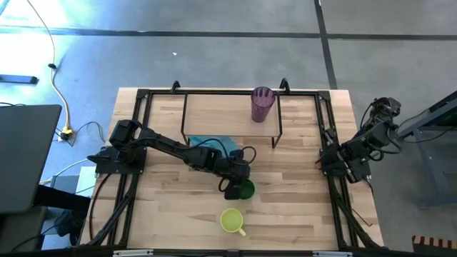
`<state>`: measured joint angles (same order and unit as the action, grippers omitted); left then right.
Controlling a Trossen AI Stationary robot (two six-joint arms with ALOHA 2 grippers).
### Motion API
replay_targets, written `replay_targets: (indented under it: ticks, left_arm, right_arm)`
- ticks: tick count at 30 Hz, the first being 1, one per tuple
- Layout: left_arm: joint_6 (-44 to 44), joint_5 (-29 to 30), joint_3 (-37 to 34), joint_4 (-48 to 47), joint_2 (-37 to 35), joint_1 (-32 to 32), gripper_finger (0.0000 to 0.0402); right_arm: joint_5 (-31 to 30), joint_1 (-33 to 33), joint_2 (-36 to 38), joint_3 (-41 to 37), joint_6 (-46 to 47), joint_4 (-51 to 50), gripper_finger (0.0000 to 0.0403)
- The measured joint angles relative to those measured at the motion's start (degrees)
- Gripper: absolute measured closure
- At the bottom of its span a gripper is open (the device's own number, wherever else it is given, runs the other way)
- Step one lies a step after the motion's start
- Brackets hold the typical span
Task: Stack small to large cups/mugs on shelf
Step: Put the green cup on the shelf
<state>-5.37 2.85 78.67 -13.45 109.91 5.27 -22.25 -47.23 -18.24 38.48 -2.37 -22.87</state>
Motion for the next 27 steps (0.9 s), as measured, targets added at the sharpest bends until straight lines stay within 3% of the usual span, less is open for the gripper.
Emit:
replay_targets:
  ticks: [9, 13, 27]
  left_arm:
    - [-0.6, -1.7, 0.1, -1.2, -0.3, 0.0, 0.0398]
    - [-1.1, -1.5, 2.8, -7.0, -0.3, 0.0, 0.0397]
    - [-4.0, 4.9, 12.8, -18.7, -0.6, 0.0, 0.04]
  right_arm:
    - [0.0, 0.0, 0.0, 0.0, -0.1, -0.6, 0.032]
    - [0.0, 0.0, -0.1, -0.2, -0.6, -0.1, 0.032]
    - [1.8, 0.0, 9.1, -15.5, -0.4, 10.8, 0.032]
